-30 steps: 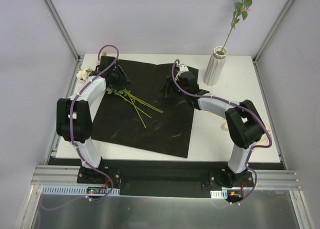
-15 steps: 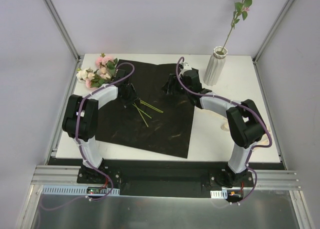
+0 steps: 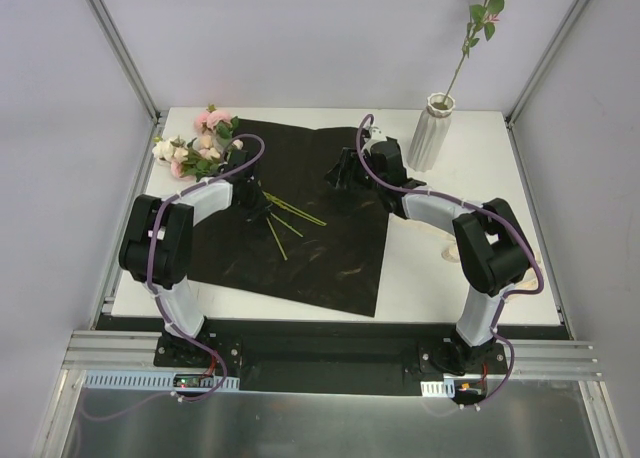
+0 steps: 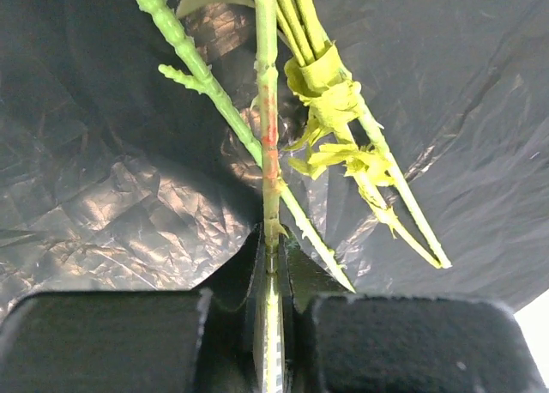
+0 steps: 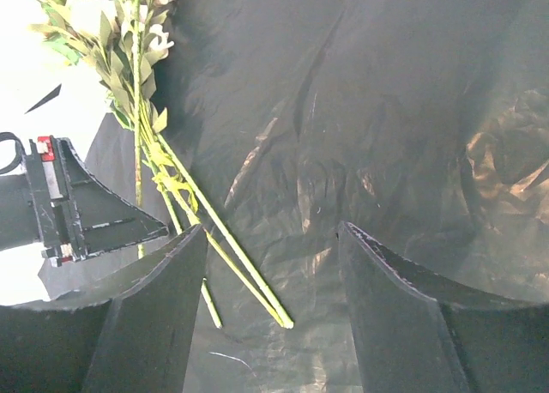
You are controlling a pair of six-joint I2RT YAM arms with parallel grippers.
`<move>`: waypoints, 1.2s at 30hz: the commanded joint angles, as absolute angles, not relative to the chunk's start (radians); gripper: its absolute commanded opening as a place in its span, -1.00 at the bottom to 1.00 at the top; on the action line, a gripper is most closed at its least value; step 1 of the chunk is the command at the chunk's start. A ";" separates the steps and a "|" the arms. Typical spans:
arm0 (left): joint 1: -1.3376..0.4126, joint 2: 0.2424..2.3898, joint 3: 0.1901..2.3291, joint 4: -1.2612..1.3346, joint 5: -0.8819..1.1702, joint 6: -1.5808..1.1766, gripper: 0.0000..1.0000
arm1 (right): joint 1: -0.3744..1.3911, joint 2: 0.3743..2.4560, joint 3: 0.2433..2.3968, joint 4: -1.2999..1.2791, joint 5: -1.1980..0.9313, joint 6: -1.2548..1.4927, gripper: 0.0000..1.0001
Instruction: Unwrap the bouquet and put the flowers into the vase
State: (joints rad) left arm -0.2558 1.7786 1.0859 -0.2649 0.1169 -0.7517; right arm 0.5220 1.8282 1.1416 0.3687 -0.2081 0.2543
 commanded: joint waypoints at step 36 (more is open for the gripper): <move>-0.241 0.989 0.925 -0.206 0.693 -0.288 -1.00 | 0.601 1.562 1.477 -0.020 -0.586 0.342 0.47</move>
State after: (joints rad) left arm -0.2047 1.0183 0.9703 -0.2699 0.6361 -0.3389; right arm 0.5465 1.6283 1.3514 0.0208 -0.5373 0.3286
